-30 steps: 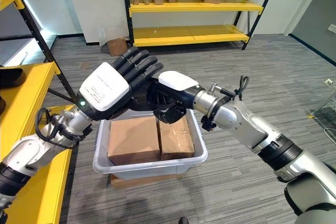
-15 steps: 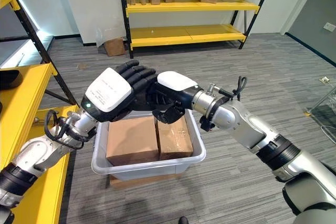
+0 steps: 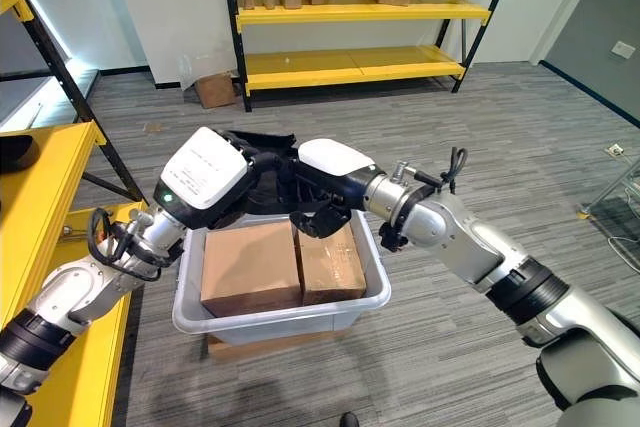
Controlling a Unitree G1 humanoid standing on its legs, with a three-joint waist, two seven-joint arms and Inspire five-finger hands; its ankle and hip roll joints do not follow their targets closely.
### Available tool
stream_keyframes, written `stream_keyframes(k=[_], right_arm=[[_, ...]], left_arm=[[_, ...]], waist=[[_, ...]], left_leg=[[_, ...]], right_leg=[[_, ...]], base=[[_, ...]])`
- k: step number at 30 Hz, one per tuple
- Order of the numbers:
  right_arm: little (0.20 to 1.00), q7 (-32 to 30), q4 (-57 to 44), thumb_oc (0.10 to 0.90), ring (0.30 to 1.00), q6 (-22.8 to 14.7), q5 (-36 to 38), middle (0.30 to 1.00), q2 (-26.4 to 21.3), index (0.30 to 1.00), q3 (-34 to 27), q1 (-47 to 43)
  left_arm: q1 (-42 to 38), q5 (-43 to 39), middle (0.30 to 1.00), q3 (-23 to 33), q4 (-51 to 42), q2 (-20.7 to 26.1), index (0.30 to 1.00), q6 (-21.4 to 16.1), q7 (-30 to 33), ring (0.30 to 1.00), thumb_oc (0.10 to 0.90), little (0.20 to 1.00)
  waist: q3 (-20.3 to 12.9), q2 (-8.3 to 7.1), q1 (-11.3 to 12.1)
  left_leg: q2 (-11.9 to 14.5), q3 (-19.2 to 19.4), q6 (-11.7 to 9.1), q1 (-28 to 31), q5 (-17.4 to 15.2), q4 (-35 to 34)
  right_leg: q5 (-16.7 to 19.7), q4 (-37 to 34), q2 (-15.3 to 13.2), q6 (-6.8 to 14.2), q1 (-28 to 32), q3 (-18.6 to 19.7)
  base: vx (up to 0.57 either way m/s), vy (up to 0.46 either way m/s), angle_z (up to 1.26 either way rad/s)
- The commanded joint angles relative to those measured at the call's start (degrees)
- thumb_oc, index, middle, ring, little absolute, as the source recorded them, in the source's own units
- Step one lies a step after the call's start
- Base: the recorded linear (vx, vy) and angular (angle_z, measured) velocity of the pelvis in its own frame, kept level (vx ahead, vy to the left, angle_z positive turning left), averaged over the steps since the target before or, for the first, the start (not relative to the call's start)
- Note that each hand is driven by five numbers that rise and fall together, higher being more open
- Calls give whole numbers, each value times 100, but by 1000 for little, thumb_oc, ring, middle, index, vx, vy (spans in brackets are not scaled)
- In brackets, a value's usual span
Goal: Move parts from the plastic box to the shelf.
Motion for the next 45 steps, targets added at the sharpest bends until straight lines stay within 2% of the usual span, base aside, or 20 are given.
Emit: stream_keyframes(k=[1,11,12,13,14,18,23,26,28,31,32,36,40,44,45], right_arm=[[300,-521,27,400,300,-192,195,300,91,300,-424,-993],[300,-508,-10,400,300,-178,312,300,64,300,-604,-784],[509,-526,-52,549,509,-174,435,509,57,509,-772,-643],[868,-550,-72,806,868,-174,484,868,60,868,-883,-523],[1000,-546,-82,900,1000,-171,484,1000,62,1000,-894,-505],[1000,-570,-407,900,1000,-221,901,1000,55,1000,-1578,228],[1000,-538,-772,900,1000,-258,1228,1000,64,1000,-2123,797],[1000,-492,-1162,900,1000,-334,1685,1000,257,1000,-2754,1564],[1000,-470,-1283,900,1000,-349,1777,1000,314,1000,-2924,1805],[1000,-317,-1732,900,1000,-409,2199,1000,623,1000,-3398,2513],[1000,-312,-1747,900,1000,-402,2203,1000,624,1000,-3408,2535],[1000,-229,-1849,900,1000,-408,2486,1000,1065,1000,-3657,3240],[1000,-196,-1798,900,1000,-393,2460,1000,1172,1000,-3585,3317],[1000,-215,-1679,900,1000,-400,2366,1000,1280,1000,-3223,3021],[1000,-217,-1670,900,1000,-404,2365,1000,1273,1000,-3212,3007]], left_arm=[[-500,-304,300,281,179,111,300,87,239,300,400,300],[-192,-335,300,536,183,345,300,65,222,300,400,300],[-21,-361,300,686,195,419,300,63,210,300,400,300],[67,-371,300,777,184,466,300,64,217,300,400,300],[81,-372,300,780,174,471,300,62,213,300,400,300],[662,-424,300,1294,193,726,300,57,226,300,400,300],[1156,-522,300,1759,120,766,300,45,223,300,400,300],[1738,-674,300,2267,37,582,300,41,256,300,400,300],[1907,-717,300,2402,-29,507,300,31,245,300,400,300],[2377,-897,300,2814,-179,163,300,-18,272,300,400,300],[2393,-899,300,2818,-192,163,300,-18,265,300,400,300],[2858,-1265,300,3221,-399,-425,300,-30,342,300,400,300],[3110,-1479,300,3445,-631,-749,300,-60,359,300,400,300],[3412,-1892,300,3470,-855,-1301,300,-124,359,300,400,300],[3419,-1892,300,3479,-866,-1313,300,-121,355,300,400,300]], waist=[[-583,-99,120],[-594,-53,133],[-586,-35,143],[-582,-17,146],[-598,-17,145],[-587,57,162],[-552,108,164],[-538,182,157],[-542,205,148],[-488,305,127],[-504,307,127],[-390,453,113],[-279,542,142],[-157,604,336],[-162,621,325]], left_leg=[[398,-192,-148,333,-400,-40],[389,-194,-149,343,-401,-40],[385,-187,-142,317,-347,-40],[386,-189,-143,314,-343,-40],[388,-193,-152,332,-390,-40],[381,-208,-163,311,-370,-40],[382,-213,-155,290,-309,-40],[383,-229,-154,277,-294,-40],[388,-243,-164,301,-342,-40],[429,-262,-163,269,-240,-40],[432,-269,-174,288,-287,-40],[549,-337,-184,287,-174,-18],[683,-361,-198,253,-31,7],[953,-459,-240,131,548,112],[972,-472,-254,115,566,107]], right_leg=[[-23,124,-441,337,44,-67],[-33,133,-445,333,57,-74],[9,137,-450,320,24,-66],[11,138,-452,322,18,-66],[-22,128,-452,333,41,-69],[-30,123,-448,329,46,-91],[-12,148,-452,308,26,-96],[-55,194,-444,291,12,-110],[-124,214,-439,295,41,-115],[-224,398,-387,225,-30,-111],[-265,401,-386,234,-10,-115],[-544,777,-234,104,-135,-115],[-791,1208,-60,-31,-401,-68],[-1030,1631,254,-226,-736,-43],[-1035,1649,271,-240,-756,-52]], base=[[0,0,0],[-8,-2,0],[-35,-10,0],[0,0,0],[0,0,0],[5,-7,-1],[0,0,0],[-5,-43,0],[11,-37,1],[-16,-51,2],[-16,-68,2],[-26,-84,2],[-89,-100,-2],[-91,-173,-10],[-113,-198,-17]])
